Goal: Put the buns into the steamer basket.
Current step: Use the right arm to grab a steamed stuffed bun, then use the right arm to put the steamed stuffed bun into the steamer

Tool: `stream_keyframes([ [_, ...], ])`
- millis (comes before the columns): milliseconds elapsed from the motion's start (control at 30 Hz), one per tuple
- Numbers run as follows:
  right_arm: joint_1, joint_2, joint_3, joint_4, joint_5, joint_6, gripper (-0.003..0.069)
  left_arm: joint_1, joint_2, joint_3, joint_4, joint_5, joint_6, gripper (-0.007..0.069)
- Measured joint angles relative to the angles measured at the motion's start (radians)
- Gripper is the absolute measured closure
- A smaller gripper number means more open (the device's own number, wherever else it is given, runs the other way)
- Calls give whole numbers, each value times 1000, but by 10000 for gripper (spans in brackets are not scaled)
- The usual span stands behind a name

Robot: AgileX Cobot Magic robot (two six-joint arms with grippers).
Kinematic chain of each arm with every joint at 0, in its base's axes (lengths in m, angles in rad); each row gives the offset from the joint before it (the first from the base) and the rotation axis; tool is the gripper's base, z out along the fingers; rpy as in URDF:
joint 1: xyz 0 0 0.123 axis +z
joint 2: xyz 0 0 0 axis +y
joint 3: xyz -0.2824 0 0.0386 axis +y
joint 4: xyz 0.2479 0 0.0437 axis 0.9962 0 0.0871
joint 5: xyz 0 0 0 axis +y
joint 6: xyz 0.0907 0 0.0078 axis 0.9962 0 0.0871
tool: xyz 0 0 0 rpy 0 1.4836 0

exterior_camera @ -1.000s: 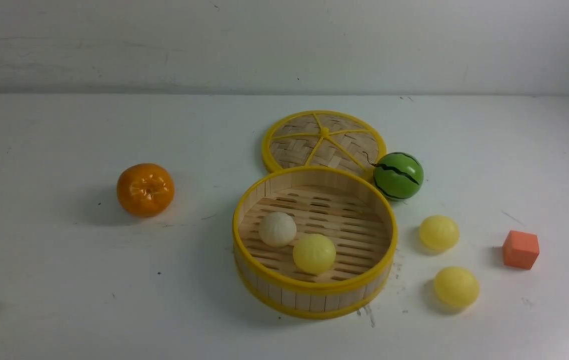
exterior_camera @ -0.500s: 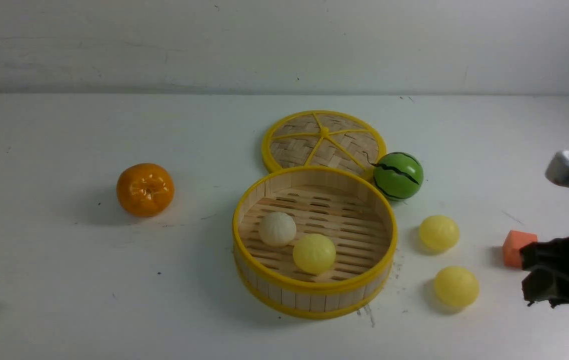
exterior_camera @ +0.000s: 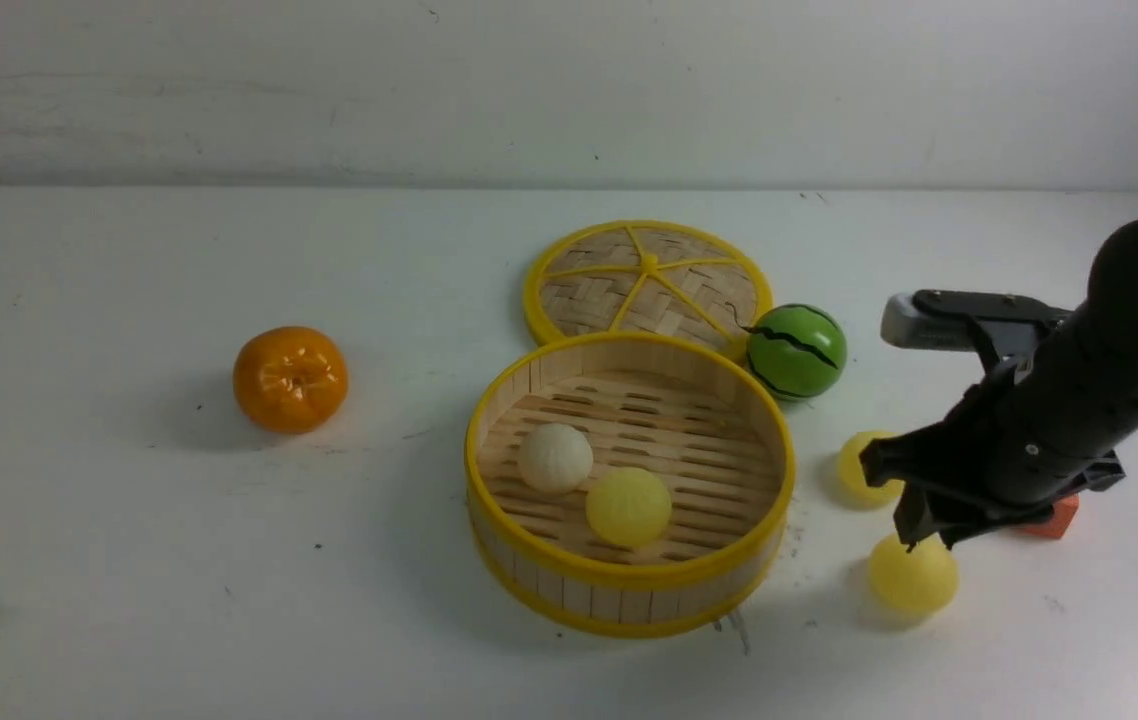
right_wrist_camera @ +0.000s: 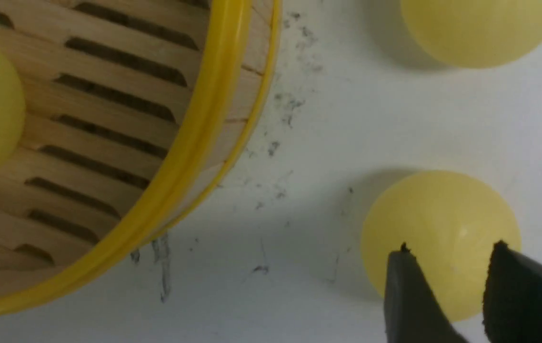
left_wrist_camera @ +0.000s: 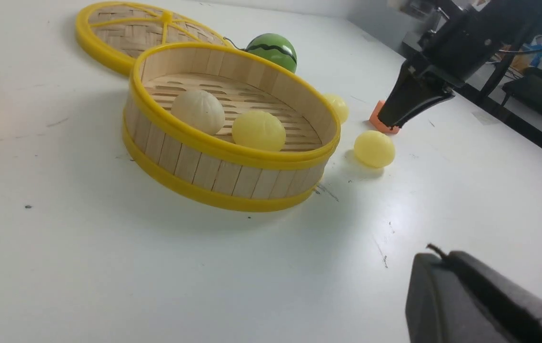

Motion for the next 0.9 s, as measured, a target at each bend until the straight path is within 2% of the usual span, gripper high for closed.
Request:
stream_keyframes([
  [533, -2, 104, -24, -57, -45, 34, 428, 0, 0, 0, 0, 1, 0, 619],
  [633, -2, 104, -27, -57, -44, 33, 478, 0, 0, 0, 0, 2, 0, 616],
  [800, -2, 99, -29, -57, -9, 0, 649, 0, 0, 0, 0, 2, 0, 608],
  [900, -2, 77, -39, -57, 23, -6, 662, 0, 0, 0, 0, 2, 0, 606],
])
